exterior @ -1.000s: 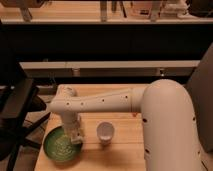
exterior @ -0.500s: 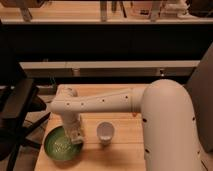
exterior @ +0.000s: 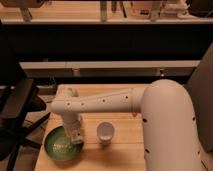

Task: Place the bottle in the ceramic bowl

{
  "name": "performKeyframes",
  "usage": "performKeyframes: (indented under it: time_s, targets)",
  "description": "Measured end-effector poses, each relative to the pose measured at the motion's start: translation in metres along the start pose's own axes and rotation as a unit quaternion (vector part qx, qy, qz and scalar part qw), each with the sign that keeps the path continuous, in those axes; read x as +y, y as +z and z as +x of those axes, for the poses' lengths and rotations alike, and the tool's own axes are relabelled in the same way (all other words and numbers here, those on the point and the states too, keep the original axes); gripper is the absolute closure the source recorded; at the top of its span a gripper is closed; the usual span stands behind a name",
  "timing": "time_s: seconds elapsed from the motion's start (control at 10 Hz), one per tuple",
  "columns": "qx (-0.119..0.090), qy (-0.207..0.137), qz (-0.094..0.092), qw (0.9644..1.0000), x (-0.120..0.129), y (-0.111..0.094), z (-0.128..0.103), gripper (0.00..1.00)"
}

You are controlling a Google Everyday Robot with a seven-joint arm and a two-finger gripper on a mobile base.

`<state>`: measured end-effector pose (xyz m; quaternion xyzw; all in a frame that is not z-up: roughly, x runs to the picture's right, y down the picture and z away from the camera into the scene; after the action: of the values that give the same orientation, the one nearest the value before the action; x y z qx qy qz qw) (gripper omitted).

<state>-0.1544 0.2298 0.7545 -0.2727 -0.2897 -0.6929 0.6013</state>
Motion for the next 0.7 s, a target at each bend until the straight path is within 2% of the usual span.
performKeyframes:
  time_s: [0.2,0.4,0.6,0.7]
  targets:
    - [-0.001,-0.002,-0.001,1.0,0.0008,0.0007,0.0003,0.47]
    - [0.0,-0.003,-0.002,1.0,0.0014,0.0009,0.0011,0.45]
    - [0.0,-0.005,-0.003,1.0,0.0026,0.0009,0.0011,0.29]
    - [0.0,-0.005,-0.003,1.0,0.0029,0.001,0.0011,0.28]
